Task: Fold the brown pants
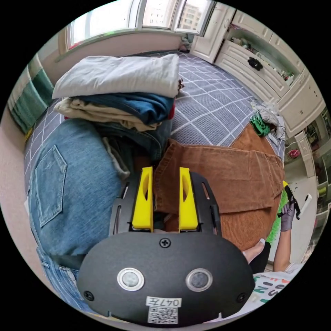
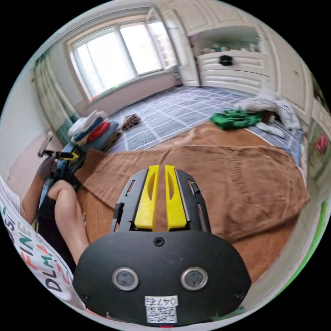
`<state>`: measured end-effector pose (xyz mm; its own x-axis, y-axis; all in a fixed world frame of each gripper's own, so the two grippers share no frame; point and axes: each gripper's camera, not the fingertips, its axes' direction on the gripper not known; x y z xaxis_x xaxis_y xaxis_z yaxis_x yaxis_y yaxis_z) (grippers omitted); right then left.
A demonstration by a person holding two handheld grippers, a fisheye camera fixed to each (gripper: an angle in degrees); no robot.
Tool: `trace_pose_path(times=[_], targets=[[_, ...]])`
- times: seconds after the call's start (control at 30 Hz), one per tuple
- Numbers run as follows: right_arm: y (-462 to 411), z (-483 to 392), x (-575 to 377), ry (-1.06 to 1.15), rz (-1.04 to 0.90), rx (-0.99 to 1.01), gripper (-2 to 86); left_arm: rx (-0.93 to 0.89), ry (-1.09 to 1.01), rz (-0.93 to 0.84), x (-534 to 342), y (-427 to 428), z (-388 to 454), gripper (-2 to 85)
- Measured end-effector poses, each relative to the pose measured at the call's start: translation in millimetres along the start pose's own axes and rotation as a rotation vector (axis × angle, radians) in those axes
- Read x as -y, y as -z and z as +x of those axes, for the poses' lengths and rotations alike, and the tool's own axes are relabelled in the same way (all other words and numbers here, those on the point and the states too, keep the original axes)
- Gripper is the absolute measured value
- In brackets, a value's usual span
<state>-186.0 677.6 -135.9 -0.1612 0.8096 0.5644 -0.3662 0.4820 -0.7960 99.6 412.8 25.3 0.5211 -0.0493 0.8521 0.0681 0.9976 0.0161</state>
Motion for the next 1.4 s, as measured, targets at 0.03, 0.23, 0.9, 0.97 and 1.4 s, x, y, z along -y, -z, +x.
trace_pose_path(times=[0.03,0.23,0.9,0.97,1.4], targets=[[-12,-15,5,0.030,-0.016,0.022,0.3,-0.017,-0.017,-0.055,7,-15,-8,13.4],[-111,-130,57,0.163,-0.134,0.208,-0.4,-0.063,-0.045,-0.154,48,-69,-37,15.4],[-278,-131,168,0.025,-0.428,0.074,-1.1,-0.081,-0.156,-0.224,107,-116,-80,1.7],[-250,-147,157,0.068,-0.365,0.118,-1.2,-0.172,-0.159,-0.198,108,-98,-90,1.3],[-153,-186,-3,0.050,-0.344,0.311,-1.0,-0.634,-0.176,-0.112,144,26,-55,0.5]])
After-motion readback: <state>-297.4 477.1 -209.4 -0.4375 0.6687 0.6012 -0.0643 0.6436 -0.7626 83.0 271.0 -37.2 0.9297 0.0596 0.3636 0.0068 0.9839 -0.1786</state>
